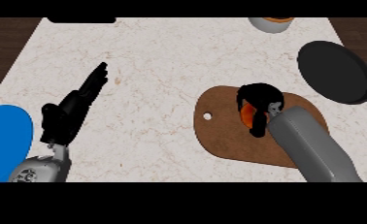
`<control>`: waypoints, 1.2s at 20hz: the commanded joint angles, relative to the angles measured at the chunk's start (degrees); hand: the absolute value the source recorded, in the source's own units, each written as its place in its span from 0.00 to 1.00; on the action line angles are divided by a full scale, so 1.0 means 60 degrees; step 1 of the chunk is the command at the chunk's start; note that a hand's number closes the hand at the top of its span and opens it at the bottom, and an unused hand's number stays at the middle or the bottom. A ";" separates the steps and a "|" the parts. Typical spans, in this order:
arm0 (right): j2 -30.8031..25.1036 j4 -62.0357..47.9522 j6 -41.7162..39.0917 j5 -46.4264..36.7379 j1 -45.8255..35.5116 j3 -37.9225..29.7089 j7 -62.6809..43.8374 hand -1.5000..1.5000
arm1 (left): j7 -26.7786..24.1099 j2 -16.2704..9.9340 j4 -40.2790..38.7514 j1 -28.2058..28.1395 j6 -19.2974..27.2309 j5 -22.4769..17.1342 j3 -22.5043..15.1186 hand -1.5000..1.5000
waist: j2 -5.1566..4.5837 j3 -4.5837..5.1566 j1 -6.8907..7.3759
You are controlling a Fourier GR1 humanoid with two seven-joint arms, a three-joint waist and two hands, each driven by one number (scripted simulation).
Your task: Pick the tomato from the cutting board and place it in the pan
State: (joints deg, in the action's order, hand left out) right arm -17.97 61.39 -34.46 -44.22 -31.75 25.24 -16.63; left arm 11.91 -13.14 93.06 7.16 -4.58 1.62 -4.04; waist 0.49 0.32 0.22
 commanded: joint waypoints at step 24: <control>0.1197 0.6564 0.6390 -0.4077 0.2866 -0.1093 -0.3848 1.00 | -0.0050 0.0202 0.0200 -0.0437 -0.0201 0.0279 0.0269 0.50 | -0.0030 -0.0055 -0.0119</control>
State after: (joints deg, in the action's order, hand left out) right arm -10.25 93.96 -0.39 -65.39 -17.34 18.92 -38.23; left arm 11.49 -12.24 92.29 6.49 -5.75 2.60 -1.53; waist 0.46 0.03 -1.20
